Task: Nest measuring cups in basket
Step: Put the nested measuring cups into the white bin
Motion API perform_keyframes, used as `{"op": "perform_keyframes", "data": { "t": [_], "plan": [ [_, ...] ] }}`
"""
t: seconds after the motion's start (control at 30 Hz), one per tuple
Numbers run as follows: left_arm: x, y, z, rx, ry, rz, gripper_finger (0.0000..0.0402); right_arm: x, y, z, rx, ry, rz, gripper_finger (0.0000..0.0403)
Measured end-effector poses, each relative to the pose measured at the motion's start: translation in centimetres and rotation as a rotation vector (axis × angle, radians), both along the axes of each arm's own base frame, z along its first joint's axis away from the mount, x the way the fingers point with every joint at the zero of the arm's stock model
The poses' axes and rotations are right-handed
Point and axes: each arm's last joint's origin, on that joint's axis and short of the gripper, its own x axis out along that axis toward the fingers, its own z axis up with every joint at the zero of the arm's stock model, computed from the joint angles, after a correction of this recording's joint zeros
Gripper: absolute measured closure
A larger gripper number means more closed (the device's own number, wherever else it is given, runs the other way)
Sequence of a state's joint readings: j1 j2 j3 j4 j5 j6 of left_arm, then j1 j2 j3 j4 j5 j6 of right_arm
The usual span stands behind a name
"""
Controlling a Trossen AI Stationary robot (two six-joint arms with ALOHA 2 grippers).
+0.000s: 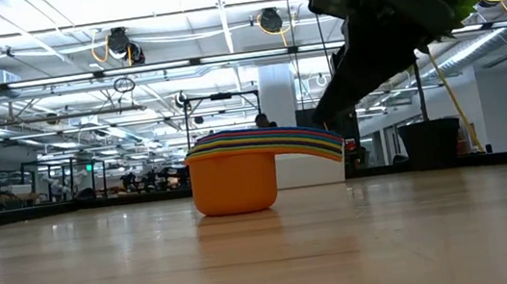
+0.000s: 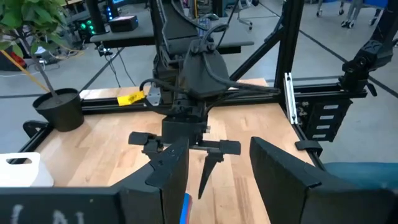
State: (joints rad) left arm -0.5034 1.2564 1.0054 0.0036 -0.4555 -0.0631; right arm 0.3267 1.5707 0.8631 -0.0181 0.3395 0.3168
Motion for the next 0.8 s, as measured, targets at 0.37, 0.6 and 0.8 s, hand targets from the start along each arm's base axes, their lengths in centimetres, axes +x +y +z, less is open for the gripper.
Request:
{"op": "perform_keyframes", "data": {
  "t": [0.37, 0.6, 0.8],
  "plan": [
    [0.0, 0.0, 0.0, -0.001, -0.001, 0.0, 0.0227, 2.3, 0.4, -2.9, -0.043, 0.032, 0.022, 0.0105],
    [0.0, 0.0, -0.1, 0.008, 0.006, -0.001, 0.0227, 4.2, 0.3, -3.0, -0.072, 0.142, 0.029, 0.0114],
    [0.0, 0.0, -0.1, 0.033, 0.006, -0.007, 0.0227, 3.9, 0.0, -2.4, -0.043, 0.193, 0.066, 0.0167]
  ]
}}
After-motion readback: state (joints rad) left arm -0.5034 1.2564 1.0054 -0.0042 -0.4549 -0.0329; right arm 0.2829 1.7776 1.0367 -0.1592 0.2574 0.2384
